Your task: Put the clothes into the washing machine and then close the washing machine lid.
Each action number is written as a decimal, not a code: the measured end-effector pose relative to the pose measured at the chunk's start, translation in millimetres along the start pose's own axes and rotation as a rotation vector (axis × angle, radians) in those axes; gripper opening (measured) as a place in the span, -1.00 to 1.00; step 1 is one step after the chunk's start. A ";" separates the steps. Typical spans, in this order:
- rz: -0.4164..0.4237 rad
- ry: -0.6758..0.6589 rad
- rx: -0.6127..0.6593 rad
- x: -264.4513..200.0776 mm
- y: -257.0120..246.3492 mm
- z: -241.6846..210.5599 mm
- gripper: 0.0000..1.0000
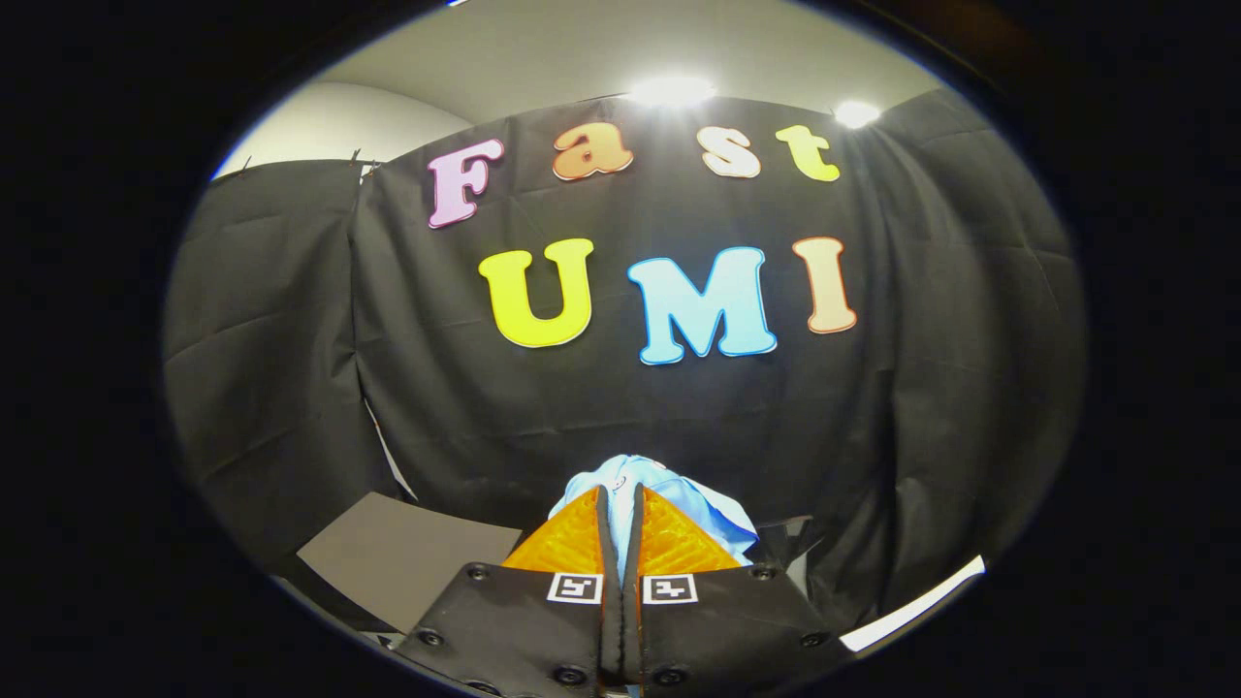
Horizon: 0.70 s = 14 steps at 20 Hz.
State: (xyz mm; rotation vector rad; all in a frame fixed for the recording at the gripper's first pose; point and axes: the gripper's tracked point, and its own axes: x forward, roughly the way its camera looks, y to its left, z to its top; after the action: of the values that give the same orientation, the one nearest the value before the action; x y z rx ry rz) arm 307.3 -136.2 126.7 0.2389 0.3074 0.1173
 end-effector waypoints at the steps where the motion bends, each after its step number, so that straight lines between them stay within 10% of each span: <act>1: -0.004 0.003 0.005 1.0 -6.6 -3.0 -0.98; 14: 0.027 0.087 0.028 20.6 -26.8 -74.0 -0.97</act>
State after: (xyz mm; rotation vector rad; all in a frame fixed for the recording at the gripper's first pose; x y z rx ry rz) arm 305.8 -143.1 45.6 0.2658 0.3922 0.1500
